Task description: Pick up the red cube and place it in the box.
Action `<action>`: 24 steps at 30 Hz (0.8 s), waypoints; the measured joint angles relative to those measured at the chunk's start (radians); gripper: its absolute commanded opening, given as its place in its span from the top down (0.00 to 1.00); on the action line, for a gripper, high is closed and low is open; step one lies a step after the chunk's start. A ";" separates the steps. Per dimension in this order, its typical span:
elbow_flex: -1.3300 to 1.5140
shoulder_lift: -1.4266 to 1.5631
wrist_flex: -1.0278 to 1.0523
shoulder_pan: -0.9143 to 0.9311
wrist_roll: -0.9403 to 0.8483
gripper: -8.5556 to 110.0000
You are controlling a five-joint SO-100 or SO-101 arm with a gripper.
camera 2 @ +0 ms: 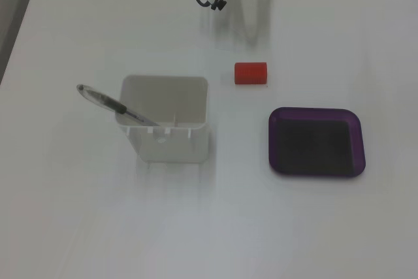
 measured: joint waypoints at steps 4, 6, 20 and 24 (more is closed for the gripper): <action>0.000 0.000 0.000 0.000 0.000 0.91; 0.000 0.000 0.000 0.000 0.000 0.91; 0.000 0.000 -0.058 0.000 0.000 0.91; 0.000 0.000 -0.138 0.000 0.000 0.91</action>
